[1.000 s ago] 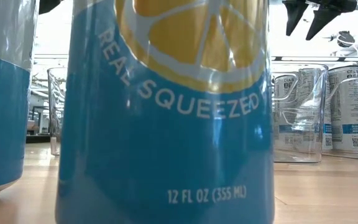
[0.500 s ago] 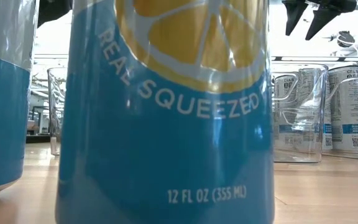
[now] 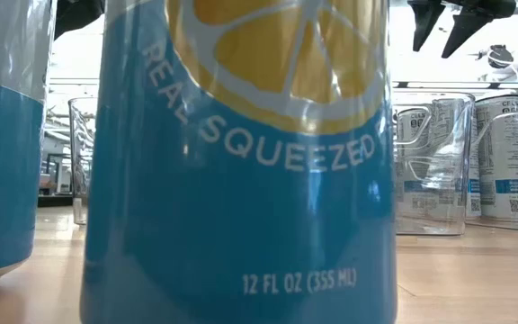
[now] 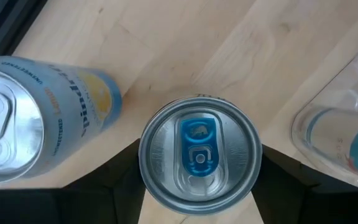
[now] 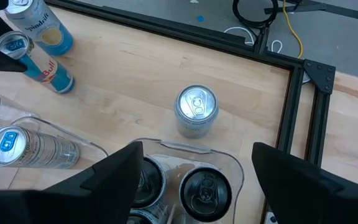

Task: Sort soda cans
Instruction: Put the top right blue soda can into the middle transparent bin

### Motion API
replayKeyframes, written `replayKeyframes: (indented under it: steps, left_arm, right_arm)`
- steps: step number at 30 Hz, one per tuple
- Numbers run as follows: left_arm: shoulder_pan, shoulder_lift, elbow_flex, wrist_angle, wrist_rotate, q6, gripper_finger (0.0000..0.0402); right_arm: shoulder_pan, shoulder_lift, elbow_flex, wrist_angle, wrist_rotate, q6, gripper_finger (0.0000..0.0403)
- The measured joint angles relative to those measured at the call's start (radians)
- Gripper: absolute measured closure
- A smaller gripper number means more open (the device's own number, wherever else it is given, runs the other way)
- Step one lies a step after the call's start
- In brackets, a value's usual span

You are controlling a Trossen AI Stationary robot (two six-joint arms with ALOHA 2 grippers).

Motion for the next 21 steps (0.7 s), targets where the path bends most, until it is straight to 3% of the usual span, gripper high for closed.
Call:
replayKeyframes:
  steps: [9,16,21]
  left_arm:
    - [-0.001,-0.031,0.007,-0.019,0.0,-0.029,0.0162]
    - [-0.019,-0.093,0.083,0.016,0.003,-0.051,0.0159]
    - [-0.055,-0.16,0.123,0.122,0.091,-0.024,0.0158]
  right_arm:
    - [0.0,0.0,0.0,0.0,0.0,-0.001,0.0108]
    - [0.0,0.0,0.0,0.0,0.0,-0.002,0.0108]
    - [0.0,0.0,0.0,0.0,0.0,-0.005,0.0108]
